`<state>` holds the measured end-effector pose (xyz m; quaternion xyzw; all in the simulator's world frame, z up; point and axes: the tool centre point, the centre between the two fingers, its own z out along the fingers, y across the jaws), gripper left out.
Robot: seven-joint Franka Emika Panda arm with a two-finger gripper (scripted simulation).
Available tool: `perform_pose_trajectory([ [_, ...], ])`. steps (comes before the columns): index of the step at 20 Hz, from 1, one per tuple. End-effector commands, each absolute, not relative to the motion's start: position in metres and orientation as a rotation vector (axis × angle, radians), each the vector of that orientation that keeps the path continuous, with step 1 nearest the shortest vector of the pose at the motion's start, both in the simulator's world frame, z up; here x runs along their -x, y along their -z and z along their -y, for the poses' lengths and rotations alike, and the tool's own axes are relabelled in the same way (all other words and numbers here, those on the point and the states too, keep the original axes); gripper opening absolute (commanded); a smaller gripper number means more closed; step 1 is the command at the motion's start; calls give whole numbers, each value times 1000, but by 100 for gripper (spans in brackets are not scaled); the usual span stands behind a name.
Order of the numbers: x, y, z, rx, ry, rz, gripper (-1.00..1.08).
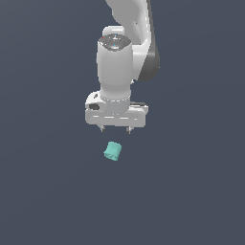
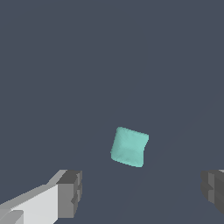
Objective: Pick up the object and move it to a goal position.
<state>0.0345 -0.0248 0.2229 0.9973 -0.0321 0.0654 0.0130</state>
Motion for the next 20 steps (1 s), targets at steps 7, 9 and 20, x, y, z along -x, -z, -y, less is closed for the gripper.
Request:
perform_pose_trajectory([
  [7,-36,-219,26,-3107,-201,124,100],
  [9,-36,-211,28,-3109,-188,150,100],
  [20,-33,-126,41,-3110,-55,418,100],
])
